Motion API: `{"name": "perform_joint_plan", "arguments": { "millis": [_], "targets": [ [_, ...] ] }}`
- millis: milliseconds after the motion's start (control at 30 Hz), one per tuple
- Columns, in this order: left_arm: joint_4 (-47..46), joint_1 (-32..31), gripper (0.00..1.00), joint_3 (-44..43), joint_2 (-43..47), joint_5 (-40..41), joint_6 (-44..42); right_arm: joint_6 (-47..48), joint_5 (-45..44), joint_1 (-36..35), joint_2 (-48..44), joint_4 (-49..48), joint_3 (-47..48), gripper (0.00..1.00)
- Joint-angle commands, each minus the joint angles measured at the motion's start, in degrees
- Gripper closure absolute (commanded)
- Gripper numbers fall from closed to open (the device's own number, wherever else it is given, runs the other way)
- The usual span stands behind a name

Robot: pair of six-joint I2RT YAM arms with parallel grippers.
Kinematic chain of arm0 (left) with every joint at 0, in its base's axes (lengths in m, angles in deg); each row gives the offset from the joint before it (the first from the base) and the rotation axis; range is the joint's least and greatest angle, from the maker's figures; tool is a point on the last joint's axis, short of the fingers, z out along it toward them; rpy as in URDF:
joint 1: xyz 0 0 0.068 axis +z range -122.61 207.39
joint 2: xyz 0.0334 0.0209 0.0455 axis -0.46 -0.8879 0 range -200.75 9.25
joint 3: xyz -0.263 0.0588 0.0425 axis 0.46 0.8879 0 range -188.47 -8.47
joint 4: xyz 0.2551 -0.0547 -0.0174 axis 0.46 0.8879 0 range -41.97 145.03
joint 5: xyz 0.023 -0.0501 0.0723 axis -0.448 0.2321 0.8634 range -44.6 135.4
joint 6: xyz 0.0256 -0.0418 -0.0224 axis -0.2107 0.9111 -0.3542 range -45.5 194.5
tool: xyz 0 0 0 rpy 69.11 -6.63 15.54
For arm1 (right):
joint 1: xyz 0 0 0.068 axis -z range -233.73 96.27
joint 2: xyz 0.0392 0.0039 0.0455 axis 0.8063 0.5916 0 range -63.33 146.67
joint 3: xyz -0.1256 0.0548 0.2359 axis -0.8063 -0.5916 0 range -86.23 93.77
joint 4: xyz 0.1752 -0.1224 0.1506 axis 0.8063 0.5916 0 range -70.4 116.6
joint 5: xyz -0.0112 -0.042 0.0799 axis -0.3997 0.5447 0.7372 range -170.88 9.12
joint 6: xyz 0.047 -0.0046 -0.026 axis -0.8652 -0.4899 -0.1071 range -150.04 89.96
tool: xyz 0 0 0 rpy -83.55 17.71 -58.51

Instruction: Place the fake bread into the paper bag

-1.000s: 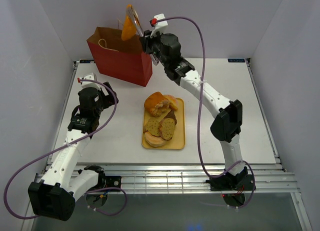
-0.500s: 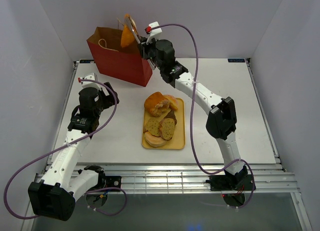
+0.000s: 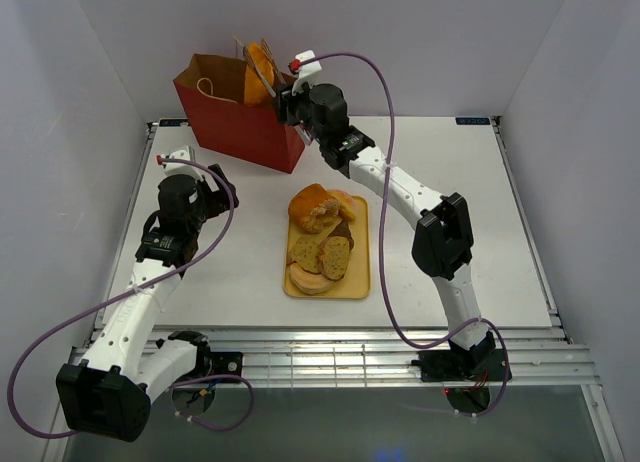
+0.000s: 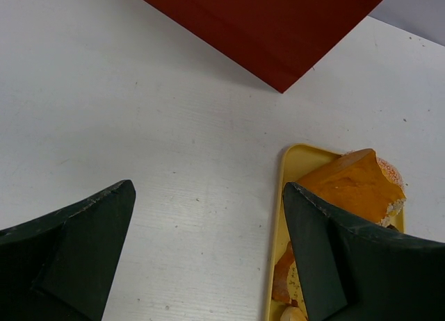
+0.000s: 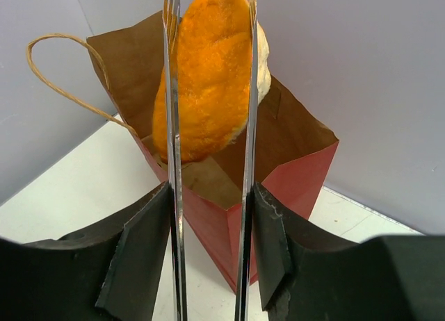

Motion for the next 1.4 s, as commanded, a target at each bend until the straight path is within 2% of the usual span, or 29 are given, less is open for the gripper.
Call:
{"name": "perform_joint_plan", "arguments": {
  "millis": [0,367,567,633,1000,1267,1367],
  "targets": [
    [-1.0,-0.3,0.02,-0.4,0.9,-0.7,0.2,0.6,0.6,0.2,-3.3,-3.6,2.5,0.47],
    [-1.0,-0.2,0.02,-0.4,0.0,-0.9,0.0,0.7,0.7,0.1,-5.8,-1.4,2.9,0.44],
    [-1.0,-0.3,0.02,-0.4,-0.8,-0.5,-0.6,0.4,1.8,0.1,-8.6,3.8,4.3,0.44],
    [-1.0,-0.3,0.02,-0.5,-1.0,-0.3,-0.8,-0.2,2.2,0.1,-11.1,4.3,2.2,0.44],
    [-0.9,-0.3,0.02,-0.4,-1.3,2.7,-1.8,-4.3,5.1,0.1,-30.7,7.8,-17.8,0.44],
    [-0.5,-0.3,0.02,-0.6,-1.4,4.1,-2.3,-8.0,5.5,0.1,-49.5,9.8,-43.2,0.43],
    [-0.7,-0.3,0.10,-0.6,-1.0,3.3,-2.5,-9.3,6.2,0.1,-54.6,12.5,-51.0,0.43]
  ]
}}
